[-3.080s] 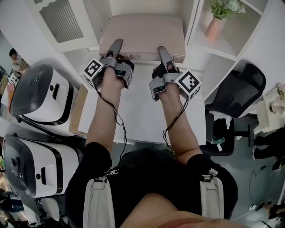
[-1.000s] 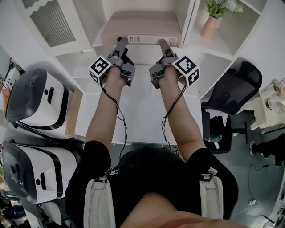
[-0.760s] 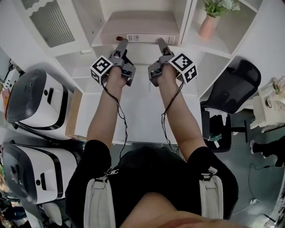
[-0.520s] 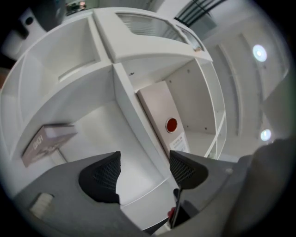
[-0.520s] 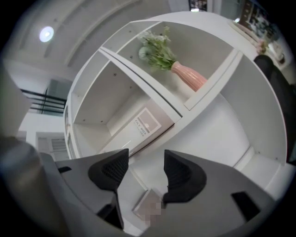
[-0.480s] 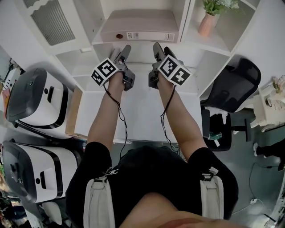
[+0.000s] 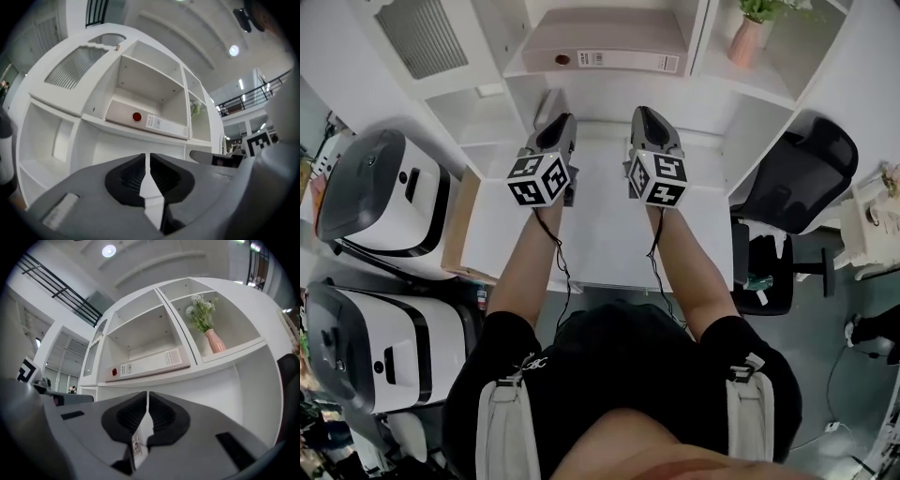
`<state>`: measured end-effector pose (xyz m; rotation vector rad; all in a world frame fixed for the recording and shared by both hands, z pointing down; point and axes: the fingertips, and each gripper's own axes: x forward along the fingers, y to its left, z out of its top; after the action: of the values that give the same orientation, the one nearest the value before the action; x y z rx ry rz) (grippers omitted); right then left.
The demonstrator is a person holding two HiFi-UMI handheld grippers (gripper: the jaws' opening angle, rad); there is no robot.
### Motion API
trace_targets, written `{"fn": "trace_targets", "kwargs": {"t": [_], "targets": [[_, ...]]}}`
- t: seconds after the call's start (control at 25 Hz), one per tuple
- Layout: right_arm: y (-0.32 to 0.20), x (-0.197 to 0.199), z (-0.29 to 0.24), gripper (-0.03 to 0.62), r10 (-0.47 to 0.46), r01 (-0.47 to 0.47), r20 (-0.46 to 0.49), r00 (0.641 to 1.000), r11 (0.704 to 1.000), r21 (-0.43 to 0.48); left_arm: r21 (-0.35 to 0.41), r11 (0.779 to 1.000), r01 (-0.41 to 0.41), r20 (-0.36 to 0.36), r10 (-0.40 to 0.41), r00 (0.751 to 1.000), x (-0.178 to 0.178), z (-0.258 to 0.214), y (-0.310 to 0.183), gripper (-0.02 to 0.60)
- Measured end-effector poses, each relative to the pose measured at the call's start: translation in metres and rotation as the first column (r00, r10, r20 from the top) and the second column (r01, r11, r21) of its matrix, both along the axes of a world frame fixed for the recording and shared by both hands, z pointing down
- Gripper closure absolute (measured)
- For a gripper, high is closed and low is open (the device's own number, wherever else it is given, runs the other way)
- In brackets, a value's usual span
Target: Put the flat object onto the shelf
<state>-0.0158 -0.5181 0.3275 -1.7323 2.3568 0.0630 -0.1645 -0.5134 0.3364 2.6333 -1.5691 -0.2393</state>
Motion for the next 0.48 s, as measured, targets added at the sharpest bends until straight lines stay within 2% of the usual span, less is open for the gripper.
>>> {"fn": "trace_targets", "kwargs": {"t": [0.16,0.32,0.48], "targets": [[0.024,-0.012,0.015,0.592,0.013,-0.012,-0.032,0.999,0.999,0.031,0.078,0.997,0.018,0.121,-0.027,0.992,-0.004,0.008,0.033,0.563],[0.055,-0.040,0.037,0.592,-0.023,0.026,-0.071,0.997,0.999,0.045,0.071,0.995,0.063,0.150,-0.073,0.986,-0.013,0.034,0.066,0.563],[0.080,-0.048,0.059,0.592,-0.059,0.060,-0.058,0.997,0.998,0.019,0.048,0.996,0.080,0.169,-0.087,0.982,-0.019,0.054,0.098,0.563]]}}
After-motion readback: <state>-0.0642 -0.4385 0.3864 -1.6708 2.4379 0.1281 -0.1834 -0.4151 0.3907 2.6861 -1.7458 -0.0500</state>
